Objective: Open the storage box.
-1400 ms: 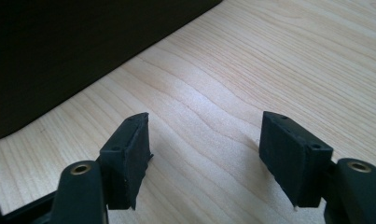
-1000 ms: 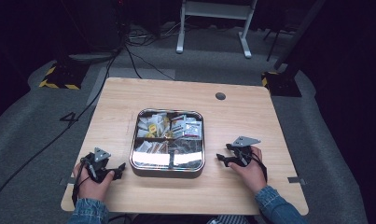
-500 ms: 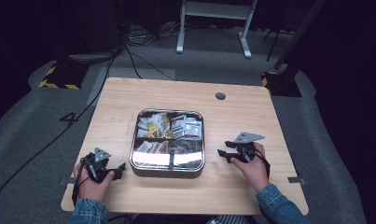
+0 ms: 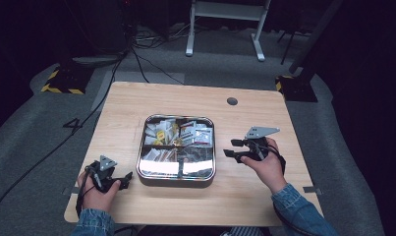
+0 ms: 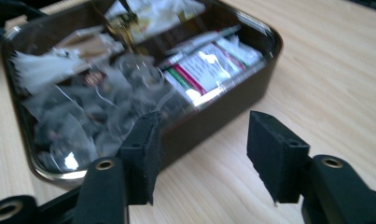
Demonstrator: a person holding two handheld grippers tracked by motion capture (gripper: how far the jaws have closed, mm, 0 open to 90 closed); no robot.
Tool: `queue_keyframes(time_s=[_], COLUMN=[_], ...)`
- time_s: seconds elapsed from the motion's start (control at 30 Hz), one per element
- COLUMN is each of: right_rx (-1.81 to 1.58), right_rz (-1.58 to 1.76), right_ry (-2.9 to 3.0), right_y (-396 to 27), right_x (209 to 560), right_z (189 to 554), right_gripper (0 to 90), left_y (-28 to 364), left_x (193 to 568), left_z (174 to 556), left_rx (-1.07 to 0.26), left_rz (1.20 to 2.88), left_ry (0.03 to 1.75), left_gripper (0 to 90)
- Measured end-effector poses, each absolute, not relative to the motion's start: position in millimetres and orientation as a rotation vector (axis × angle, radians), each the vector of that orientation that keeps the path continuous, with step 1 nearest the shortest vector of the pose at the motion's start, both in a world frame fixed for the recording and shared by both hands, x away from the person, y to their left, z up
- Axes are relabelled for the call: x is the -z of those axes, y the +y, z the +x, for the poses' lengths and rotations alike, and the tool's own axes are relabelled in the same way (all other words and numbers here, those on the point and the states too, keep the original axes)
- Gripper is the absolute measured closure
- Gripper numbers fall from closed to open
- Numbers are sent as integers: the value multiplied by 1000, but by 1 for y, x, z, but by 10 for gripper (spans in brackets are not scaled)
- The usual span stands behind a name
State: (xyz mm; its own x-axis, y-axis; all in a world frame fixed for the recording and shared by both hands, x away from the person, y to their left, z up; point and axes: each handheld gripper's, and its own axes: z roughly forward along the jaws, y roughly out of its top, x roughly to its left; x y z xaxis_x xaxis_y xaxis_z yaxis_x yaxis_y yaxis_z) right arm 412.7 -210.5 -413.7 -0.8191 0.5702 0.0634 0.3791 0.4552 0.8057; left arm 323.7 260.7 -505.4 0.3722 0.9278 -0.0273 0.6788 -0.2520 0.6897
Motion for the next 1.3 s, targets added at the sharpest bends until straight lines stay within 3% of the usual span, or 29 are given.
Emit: queue_keyframes(time_s=[0.33,0.87,1.3], right_rx=[-1373,-1313,-1240], right_rz=[691,639,602], right_ry=[2525,2611,2677], right_y=[-166,-105,-62], right_x=[400,407,424], right_z=[418,438,453], right_gripper=[395,354,432], left_y=[260,260,258], left_x=[505,505,506], left_z=[323,326,329], left_rx=[-517,-515,-513], left_rz=[2021,2028,2027], left_ry=[1378,1371,1362], left_gripper=[150,145,145])
